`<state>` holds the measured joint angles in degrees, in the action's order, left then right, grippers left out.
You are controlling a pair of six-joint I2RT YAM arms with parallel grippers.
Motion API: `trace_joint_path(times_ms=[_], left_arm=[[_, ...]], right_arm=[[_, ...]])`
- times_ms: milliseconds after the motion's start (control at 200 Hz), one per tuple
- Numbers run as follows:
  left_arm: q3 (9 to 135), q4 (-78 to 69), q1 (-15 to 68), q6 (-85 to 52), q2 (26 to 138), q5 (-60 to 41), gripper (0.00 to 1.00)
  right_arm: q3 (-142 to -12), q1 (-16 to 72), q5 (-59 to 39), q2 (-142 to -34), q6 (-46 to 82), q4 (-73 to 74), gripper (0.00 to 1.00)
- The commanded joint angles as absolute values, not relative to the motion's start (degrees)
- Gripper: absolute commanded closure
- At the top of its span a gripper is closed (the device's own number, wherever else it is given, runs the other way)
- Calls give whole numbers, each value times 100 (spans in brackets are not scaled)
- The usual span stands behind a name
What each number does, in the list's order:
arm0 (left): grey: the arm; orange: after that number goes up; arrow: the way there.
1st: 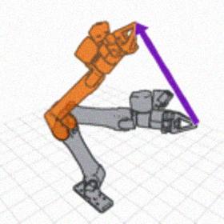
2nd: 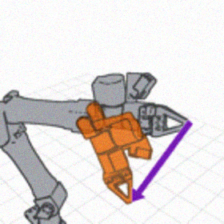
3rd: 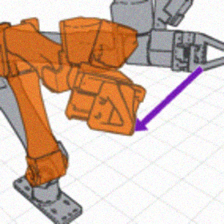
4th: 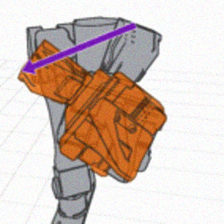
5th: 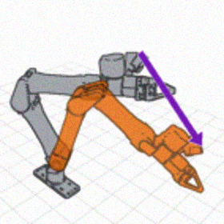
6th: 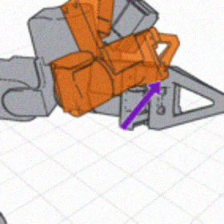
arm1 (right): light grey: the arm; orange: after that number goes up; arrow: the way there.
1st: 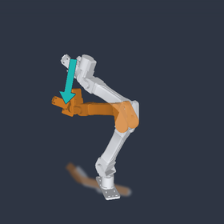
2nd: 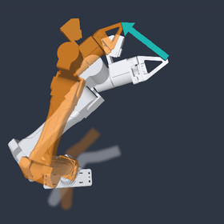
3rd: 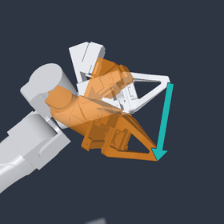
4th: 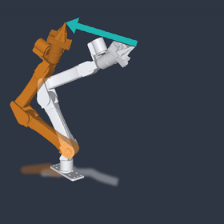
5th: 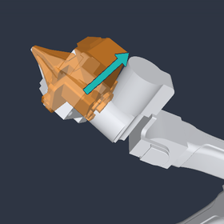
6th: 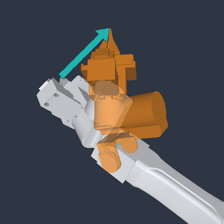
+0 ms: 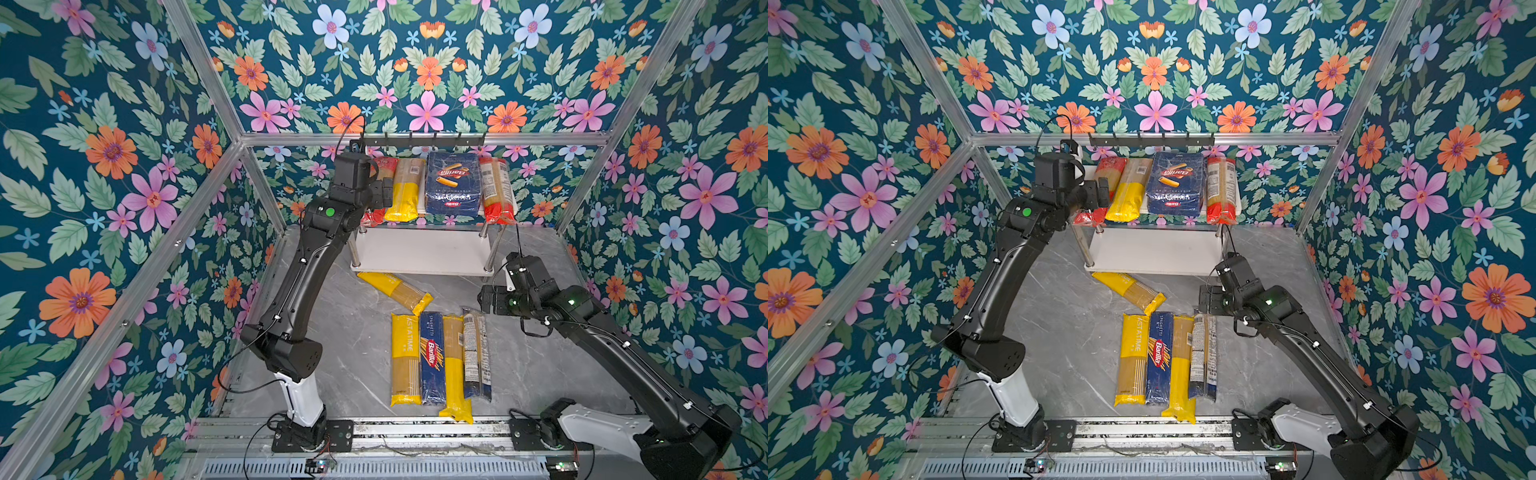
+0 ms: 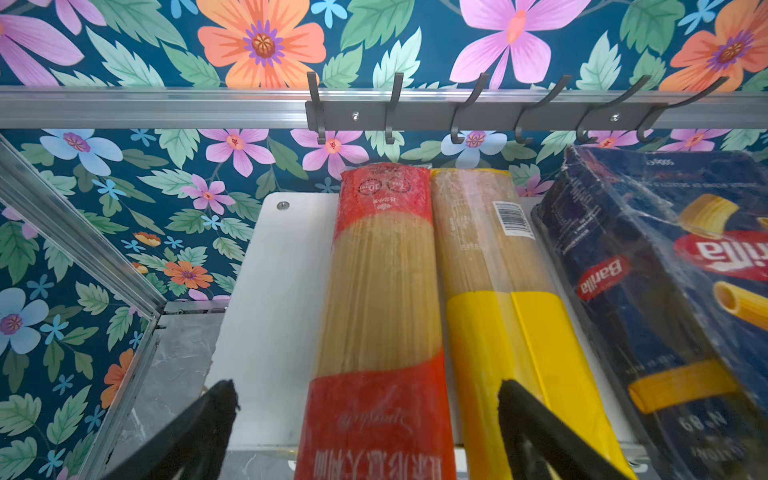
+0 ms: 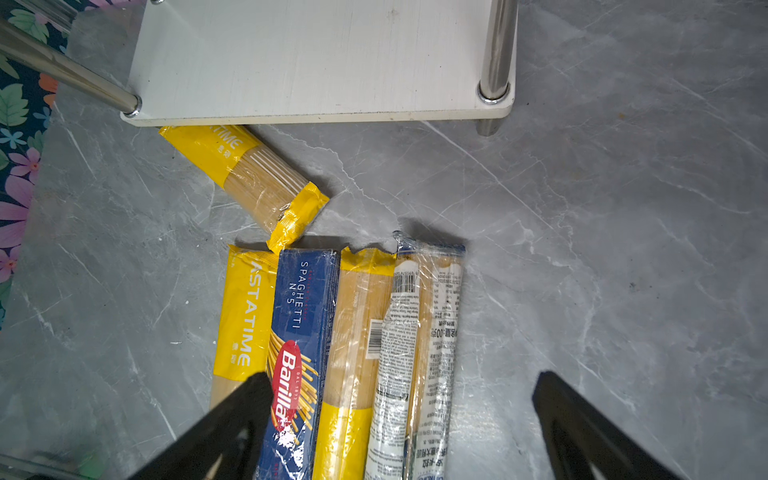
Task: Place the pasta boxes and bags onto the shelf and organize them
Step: 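Stand the red-and-yellow bag beside the clear yellow-ended bag and open the left gripper, then withdraw the left gripper from the shelf and lower it toward the table packs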
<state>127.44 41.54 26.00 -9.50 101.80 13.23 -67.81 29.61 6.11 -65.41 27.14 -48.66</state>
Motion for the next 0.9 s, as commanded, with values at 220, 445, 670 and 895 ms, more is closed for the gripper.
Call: trace_joint_path(times_ms=[220, 445, 670, 895], left_arm=[[11446, 3663, 2615, -1184, 9145, 1136, 9], [10139, 3410, 2652, -1627, 8389, 831, 25], [9179, 3096, 2699, -1837, 7896, 685, 34], [8884, 2869, 2689, -1652, 7930, 982, 35]], right_arm=[[-6807, 2967, 493, -6395, 2926, -4992, 1], [-6751, 2962, 387, -6260, 2998, -5173, 1], [-6603, 2980, 325, -5999, 3146, -5305, 1], [-6609, 3087, 461, -5959, 3247, -5493, 1]])
